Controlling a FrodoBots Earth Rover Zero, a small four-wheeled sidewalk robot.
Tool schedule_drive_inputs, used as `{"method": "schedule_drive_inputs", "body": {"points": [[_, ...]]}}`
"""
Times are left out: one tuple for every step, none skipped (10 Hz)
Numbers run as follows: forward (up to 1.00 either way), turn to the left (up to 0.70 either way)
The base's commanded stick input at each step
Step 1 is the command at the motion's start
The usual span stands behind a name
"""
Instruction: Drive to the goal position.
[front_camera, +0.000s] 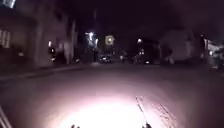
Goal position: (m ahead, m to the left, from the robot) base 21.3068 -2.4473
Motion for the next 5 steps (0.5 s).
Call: {"method": "schedule_drive_inputs", "body": {"points": [[0.85, -0.3], [0.85, -0.2], [0.85, 0.0], [0.85, 0.0], [0.85, 0.0]]}}
